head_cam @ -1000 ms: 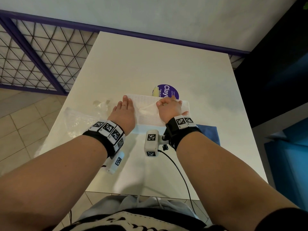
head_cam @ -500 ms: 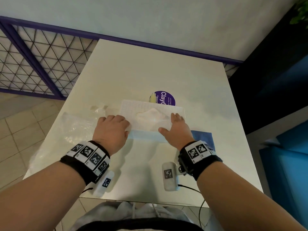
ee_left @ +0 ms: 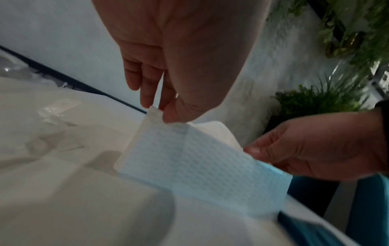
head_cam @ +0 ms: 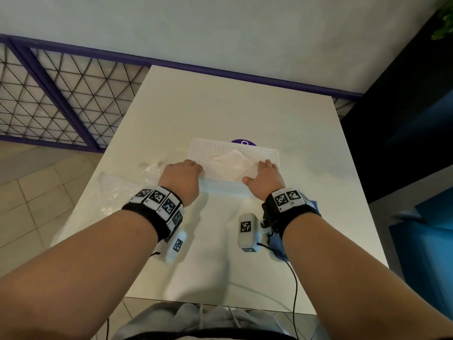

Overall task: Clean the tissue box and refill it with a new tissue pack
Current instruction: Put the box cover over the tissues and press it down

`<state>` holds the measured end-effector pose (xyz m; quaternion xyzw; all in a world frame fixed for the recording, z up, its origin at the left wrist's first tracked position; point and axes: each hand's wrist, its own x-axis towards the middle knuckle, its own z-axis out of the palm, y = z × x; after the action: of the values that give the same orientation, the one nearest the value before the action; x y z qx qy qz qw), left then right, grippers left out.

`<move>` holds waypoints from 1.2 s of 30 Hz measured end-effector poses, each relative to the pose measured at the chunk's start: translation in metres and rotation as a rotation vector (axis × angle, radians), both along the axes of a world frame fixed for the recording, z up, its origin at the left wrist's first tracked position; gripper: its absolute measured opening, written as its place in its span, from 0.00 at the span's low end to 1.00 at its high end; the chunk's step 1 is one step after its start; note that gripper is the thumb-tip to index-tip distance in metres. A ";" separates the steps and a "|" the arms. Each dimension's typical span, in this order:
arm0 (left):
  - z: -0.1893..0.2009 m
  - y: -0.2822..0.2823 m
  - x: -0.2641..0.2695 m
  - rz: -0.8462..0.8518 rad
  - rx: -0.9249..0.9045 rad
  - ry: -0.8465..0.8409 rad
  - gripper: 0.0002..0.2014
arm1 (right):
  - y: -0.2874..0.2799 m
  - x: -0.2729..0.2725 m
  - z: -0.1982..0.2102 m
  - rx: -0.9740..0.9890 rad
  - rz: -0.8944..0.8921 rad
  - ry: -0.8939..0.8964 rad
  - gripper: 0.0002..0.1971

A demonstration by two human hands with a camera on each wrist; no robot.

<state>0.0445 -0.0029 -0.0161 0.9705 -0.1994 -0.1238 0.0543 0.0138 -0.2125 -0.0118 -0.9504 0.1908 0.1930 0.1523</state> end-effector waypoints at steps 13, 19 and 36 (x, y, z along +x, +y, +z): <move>0.016 0.180 -0.024 0.794 -0.173 0.199 0.51 | 0.169 -0.017 0.003 0.495 0.200 0.134 0.28; -0.021 0.219 -0.064 0.879 -0.359 0.484 0.40 | 0.200 -0.027 -0.026 0.824 -0.107 0.316 0.29; 0.056 0.170 -0.056 0.654 -1.348 0.485 0.08 | 0.146 -0.020 0.055 1.226 -0.278 0.018 0.10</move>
<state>-0.0115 0.1673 0.0396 0.6836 0.0814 -0.1623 0.7069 -0.0067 -0.0668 0.0429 -0.6549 0.1685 0.2537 0.6916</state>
